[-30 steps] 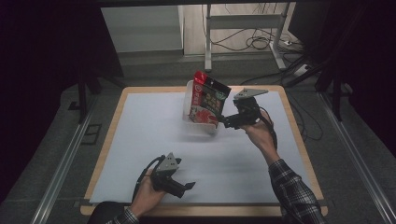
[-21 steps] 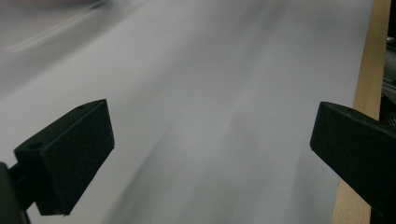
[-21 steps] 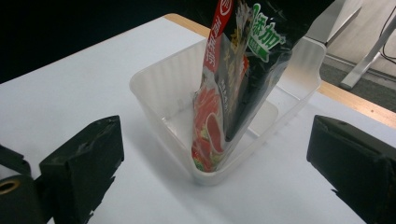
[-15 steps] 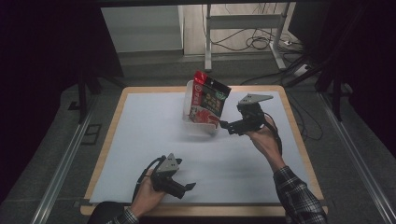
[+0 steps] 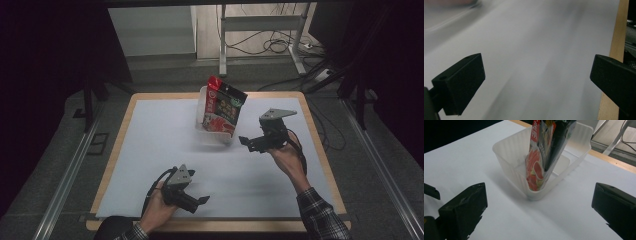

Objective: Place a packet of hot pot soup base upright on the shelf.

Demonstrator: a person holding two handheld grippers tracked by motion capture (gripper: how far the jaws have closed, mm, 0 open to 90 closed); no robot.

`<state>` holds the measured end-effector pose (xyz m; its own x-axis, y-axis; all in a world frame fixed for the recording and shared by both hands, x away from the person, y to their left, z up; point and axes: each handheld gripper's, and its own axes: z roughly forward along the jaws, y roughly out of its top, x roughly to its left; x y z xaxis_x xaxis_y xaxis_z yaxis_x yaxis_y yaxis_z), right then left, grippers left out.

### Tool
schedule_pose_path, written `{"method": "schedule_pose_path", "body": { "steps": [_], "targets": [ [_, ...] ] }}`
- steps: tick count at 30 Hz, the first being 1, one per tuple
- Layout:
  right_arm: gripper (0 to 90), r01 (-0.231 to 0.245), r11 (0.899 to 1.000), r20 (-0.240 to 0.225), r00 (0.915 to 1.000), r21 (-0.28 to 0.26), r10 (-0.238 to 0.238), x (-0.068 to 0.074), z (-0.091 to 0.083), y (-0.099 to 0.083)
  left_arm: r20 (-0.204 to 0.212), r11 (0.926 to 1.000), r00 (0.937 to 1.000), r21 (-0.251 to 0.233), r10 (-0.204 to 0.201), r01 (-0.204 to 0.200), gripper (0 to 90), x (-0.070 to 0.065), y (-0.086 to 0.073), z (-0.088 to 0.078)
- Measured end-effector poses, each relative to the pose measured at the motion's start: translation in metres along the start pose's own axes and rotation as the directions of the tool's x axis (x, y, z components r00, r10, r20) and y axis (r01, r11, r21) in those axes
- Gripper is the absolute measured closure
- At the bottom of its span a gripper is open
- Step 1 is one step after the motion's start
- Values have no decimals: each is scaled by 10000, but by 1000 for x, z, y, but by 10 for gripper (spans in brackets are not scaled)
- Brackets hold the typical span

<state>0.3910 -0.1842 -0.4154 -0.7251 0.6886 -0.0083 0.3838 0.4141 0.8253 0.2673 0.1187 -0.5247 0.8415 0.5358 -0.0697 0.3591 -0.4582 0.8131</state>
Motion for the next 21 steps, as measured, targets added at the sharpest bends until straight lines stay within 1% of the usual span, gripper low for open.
{"method": "schedule_pose_path", "body": {
  "steps": [6, 10, 15, 21],
  "targets": [
    [4, 45, 10000, 155, 9999, 80, -46, 4, -4, -10, -13, 10000, 10000, -2, 8, -8, 0, -1, 0, 1],
    [5, 78, 10000, 123, 9999, -18, -77, 4, -6, -16, -39, 10000, 10000, 45, 49, -49, 0, -1, 0, 1],
    [5, 155, 9999, 177, 9997, 51, -156, 5, -6, -22, -69, 10000, 10000, 19, 57, -57, 0, 0, 0, 0],
    [7, 81, 9999, 234, 9997, 97, -83, 6, -9, -29, -80, 10000, 10000, 15, 50, -50, 0, 1, 0, -1]
  ]
}}
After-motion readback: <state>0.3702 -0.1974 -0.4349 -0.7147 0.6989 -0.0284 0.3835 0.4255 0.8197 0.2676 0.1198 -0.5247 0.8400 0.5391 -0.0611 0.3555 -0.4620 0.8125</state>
